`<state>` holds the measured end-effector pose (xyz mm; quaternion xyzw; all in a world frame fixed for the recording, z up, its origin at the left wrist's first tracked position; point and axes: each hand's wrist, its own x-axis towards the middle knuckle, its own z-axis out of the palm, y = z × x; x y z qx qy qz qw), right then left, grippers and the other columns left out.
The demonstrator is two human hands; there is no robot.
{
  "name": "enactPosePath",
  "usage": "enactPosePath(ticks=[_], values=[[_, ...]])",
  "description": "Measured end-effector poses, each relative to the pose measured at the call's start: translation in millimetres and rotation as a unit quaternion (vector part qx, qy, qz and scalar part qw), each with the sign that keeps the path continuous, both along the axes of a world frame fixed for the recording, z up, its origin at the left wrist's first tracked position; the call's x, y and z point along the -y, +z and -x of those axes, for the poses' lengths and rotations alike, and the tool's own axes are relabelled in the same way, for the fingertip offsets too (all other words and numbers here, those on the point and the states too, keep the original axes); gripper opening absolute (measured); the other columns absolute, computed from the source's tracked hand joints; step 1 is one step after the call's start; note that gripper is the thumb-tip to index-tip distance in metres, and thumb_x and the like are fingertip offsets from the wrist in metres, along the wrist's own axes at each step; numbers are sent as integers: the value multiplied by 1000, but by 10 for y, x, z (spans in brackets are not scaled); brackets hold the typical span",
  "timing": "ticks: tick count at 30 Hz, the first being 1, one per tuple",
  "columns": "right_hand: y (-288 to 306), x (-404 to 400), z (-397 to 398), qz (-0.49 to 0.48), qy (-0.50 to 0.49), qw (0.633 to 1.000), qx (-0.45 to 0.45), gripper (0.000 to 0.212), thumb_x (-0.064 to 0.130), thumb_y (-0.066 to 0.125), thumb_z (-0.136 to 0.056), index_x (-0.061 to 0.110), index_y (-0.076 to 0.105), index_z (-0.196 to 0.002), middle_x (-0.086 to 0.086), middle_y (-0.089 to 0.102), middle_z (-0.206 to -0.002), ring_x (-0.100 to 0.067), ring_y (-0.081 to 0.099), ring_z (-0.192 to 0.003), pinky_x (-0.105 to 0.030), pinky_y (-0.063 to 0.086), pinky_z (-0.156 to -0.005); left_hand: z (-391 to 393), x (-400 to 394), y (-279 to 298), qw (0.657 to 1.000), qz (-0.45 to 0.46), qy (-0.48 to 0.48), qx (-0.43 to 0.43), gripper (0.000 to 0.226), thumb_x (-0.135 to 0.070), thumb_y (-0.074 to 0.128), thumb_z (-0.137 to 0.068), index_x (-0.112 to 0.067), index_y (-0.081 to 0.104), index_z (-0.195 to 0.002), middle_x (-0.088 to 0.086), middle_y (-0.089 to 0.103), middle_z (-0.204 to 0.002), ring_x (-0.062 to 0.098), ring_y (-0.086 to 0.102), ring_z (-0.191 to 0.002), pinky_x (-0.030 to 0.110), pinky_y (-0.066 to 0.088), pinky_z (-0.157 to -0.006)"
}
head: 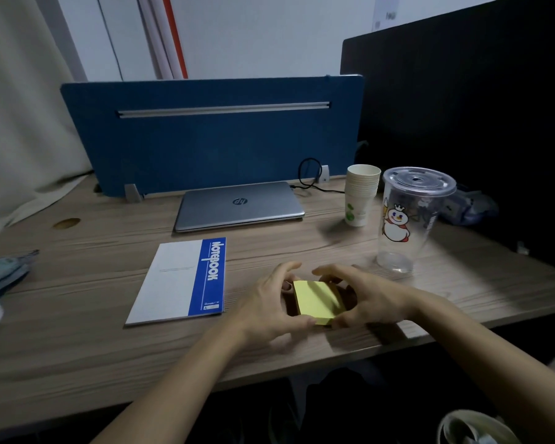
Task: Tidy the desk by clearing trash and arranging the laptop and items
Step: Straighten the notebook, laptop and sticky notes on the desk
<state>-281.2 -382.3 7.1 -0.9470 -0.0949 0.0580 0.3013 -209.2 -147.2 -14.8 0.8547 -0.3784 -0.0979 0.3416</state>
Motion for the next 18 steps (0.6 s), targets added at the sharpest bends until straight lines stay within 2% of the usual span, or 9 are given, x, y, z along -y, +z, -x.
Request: enactPosePath(ticks=[3, 6, 8, 10, 14, 18], values=[[18, -97, -114, -3, 6, 1000, 7, 87, 37, 83, -69, 43, 32, -141, 14, 47, -131, 0, 52, -111, -13, 47, -87, -95, -120, 38, 1000, 2, 10, -1, 98, -61, 76, -64, -48, 20, -143, -15, 47, -138, 1, 46, -118, 31, 40, -96], [53, -272, -270, -10, 19, 1000, 12, 84, 40, 81, -71, 48, 31, -138, 17, 48, -126, 2, 54, -105, -14, 49, -81, -196, -313, 89, 1000, 11, 23, -12, 96, -62, 76, -63, -53, 21, -141, -19, 47, -138, 0, 50, -119, 33, 45, -97], [69, -428, -392, -14, 26, 999, 18, 83, 43, 80, -70, 49, 30, -137, 17, 49, -126, 0, 54, -108, -17, 50, -83, -271, -477, 120, 999, 17, 34, -21, 95, -63, 76, -62, -57, 21, -139, -22, 47, -134, -2, 54, -115, 33, 49, -96], [81, -611, -524, -18, 36, 999, 25, 85, 43, 79, -69, 46, 30, -139, 15, 49, -126, -3, 51, -111, -21, 49, -88, -359, -660, 139, 999, 12, 39, -28, 94, -63, 75, -61, -60, 21, -138, -19, 46, -137, -5, 53, -114, 33, 50, -97], [109, -1015, -762, -6, 62, 996, 60, 85, 44, 77, -67, 36, 34, -140, 11, 49, -123, -8, 48, -113, -33, 50, -95, -544, -1023, 149, 998, -26, 55, -14, 105, -70, 75, -58, -55, 16, -144, -18, 39, -146, 1, 45, -125, 37, 44, -105], [132, -1412, -1052, 12, 86, 992, 96, 78, 39, 79, -68, 27, 40, -134, 4, 52, -123, -17, 48, -112, -40, 45, -96, -706, -1333, 158, 996, -37, 84, 15, 103, -66, 76, -60, -53, 18, -144, -19, 41, -144, 5, 48, -121, 36, 46, -99]])
